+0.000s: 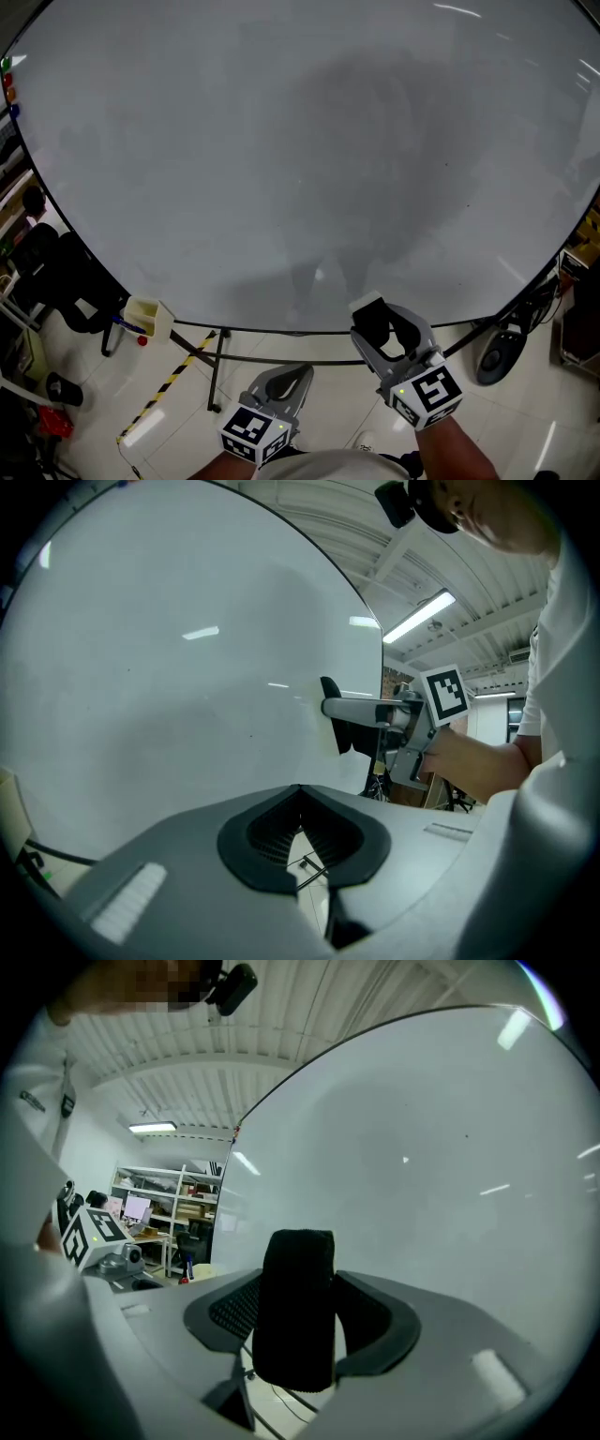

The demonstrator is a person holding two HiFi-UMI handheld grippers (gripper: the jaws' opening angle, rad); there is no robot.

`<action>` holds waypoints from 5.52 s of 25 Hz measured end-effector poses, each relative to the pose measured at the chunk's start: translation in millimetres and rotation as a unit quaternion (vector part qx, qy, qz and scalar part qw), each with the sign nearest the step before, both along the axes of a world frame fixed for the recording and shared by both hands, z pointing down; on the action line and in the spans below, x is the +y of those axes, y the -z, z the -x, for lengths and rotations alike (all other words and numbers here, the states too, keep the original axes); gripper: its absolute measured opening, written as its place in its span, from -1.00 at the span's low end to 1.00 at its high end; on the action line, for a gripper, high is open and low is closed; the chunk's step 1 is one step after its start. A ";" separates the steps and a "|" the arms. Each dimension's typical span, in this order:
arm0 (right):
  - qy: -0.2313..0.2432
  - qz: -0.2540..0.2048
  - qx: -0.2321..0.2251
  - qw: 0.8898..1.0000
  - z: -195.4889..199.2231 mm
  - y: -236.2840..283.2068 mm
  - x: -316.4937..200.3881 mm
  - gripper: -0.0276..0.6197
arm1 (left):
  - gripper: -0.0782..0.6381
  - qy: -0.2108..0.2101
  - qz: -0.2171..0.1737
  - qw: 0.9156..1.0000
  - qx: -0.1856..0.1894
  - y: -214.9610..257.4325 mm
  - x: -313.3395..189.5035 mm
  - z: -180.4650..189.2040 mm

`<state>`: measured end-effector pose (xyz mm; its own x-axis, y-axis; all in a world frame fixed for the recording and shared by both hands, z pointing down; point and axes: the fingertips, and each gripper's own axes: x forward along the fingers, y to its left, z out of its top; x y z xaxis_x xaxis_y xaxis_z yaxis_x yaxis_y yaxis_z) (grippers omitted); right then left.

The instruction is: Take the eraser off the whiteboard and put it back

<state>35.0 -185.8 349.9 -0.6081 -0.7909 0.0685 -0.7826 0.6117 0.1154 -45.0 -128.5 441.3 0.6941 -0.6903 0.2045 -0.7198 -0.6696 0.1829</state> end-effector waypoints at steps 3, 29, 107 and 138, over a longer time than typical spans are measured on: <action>0.007 0.024 -0.026 0.999 -7.5 -9.2 9.1 -0.19 | -0.73 -0.003 0.000 1.000 0.001 1.3 -0.1 -1.9; 0.003 0.076 -0.035 0.997 -61.8 -55.5 53.1 -0.19 | -0.74 -0.015 -0.006 1.000 0.002 17.6 3.5 -14.4; -0.117 -0.158 0.242 0.950 3.7 29.5 -33.0 -0.19 | -0.73 0.020 -0.002 1.000 0.006 0.8 0.1 13.9; -0.150 -0.188 0.251 0.938 25.0 61.6 -75.7 -0.17 | -0.73 0.018 0.010 1.000 0.011 -5.9 4.5 20.6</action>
